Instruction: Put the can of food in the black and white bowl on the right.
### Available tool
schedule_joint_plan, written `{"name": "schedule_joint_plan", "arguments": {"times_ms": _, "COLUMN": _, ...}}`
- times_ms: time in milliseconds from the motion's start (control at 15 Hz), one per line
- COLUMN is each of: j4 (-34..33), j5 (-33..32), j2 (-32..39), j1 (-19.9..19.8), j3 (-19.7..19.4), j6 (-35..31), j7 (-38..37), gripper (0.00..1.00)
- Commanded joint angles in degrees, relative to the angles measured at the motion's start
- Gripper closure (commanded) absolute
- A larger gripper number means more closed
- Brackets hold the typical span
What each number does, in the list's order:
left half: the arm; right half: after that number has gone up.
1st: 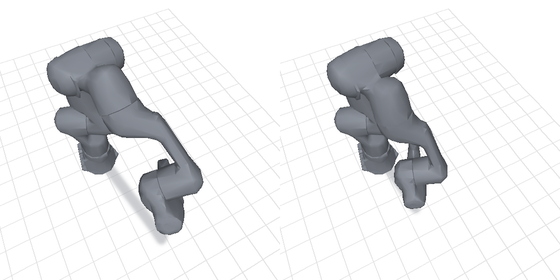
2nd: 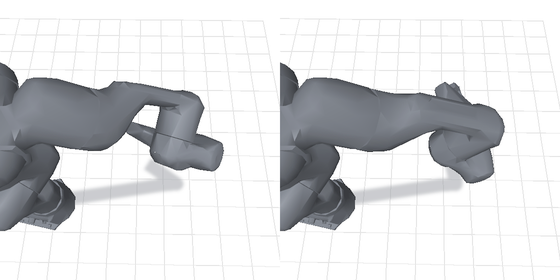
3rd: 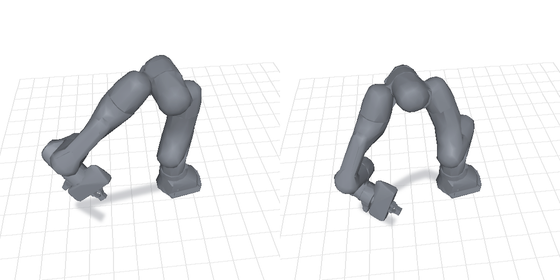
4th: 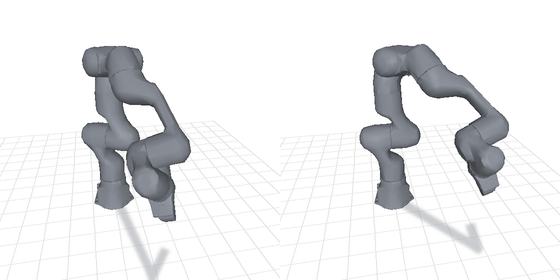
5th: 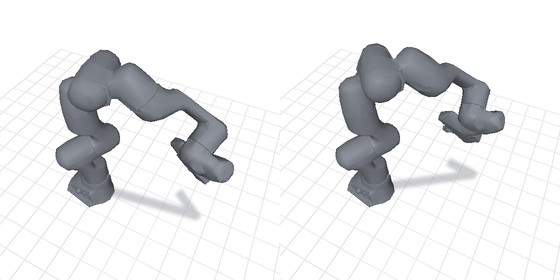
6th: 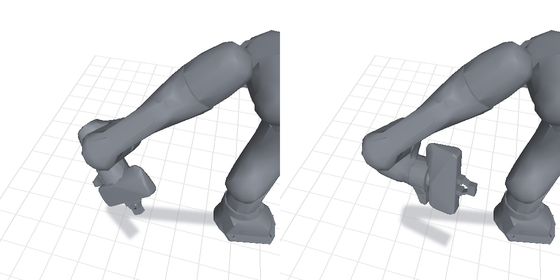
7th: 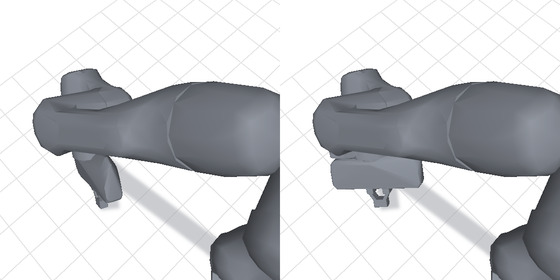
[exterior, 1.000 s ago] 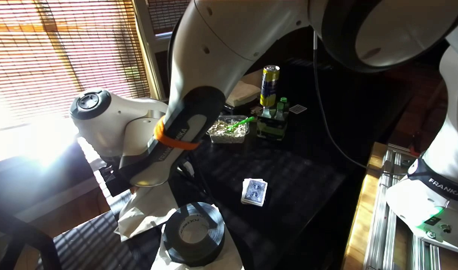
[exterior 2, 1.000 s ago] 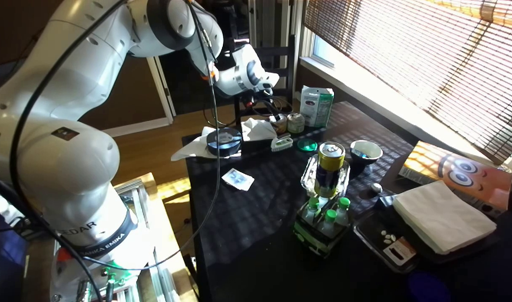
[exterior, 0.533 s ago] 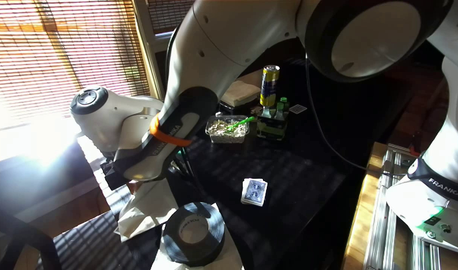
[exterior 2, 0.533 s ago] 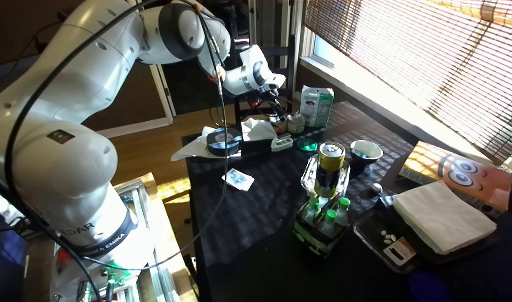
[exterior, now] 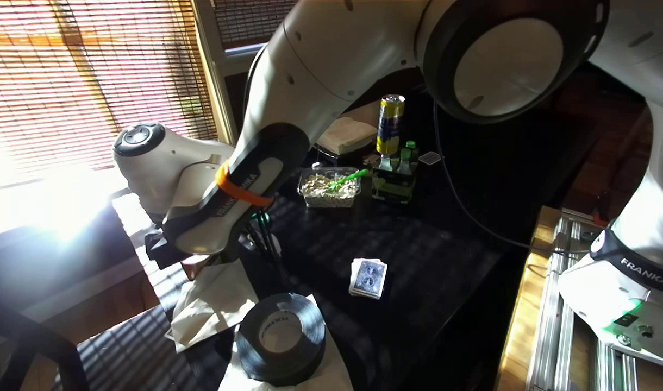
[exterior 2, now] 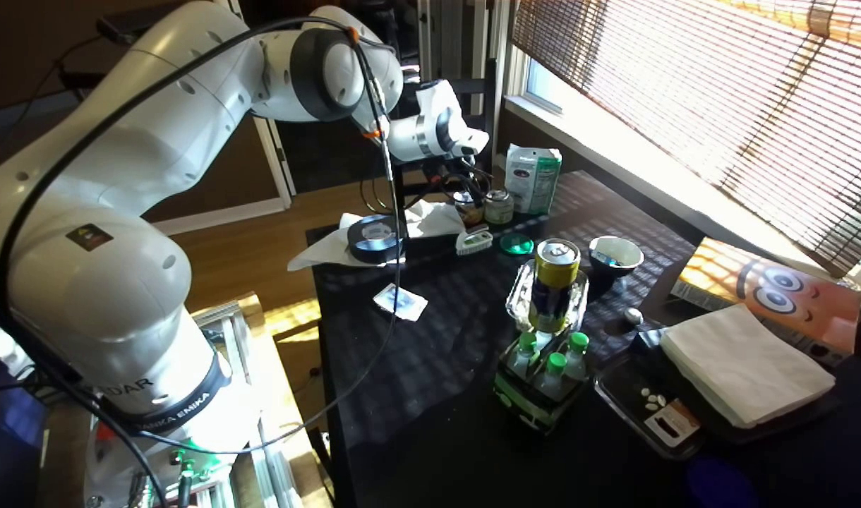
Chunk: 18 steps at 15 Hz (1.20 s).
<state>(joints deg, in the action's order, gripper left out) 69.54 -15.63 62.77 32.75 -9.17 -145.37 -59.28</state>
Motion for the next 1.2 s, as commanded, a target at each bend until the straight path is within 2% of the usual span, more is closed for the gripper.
{"name": "schedule_joint_plan", "arguments": {"times_ms": 0, "j4": -3.2, "j5": 1.9, "j2": 1.5, "j1": -1.5, "j3": 1.2, "j6": 1.3, "j7": 0.7, "gripper": 0.00}}
{"name": "schedule_joint_plan", "arguments": {"times_ms": 533, "j4": -0.7, "j5": 2.5, "j2": -1.4, "j1": -2.8, "j3": 2.4, "j6": 2.9, "j7": 0.6, "gripper": 0.00}}
{"name": "schedule_joint_plan", "arguments": {"times_ms": 800, "j4": -0.1, "j5": 3.6, "j2": -1.7, "j1": -4.3, "j3": 4.9, "j6": 0.0, "j7": 0.8, "gripper": 0.00}}
{"name": "schedule_joint_plan", "arguments": {"times_ms": 1133, "j4": 0.8, "j5": 3.4, "j2": -3.2, "j1": -4.7, "j3": 5.5, "j6": -1.7, "j7": -0.5, "gripper": 0.00}}
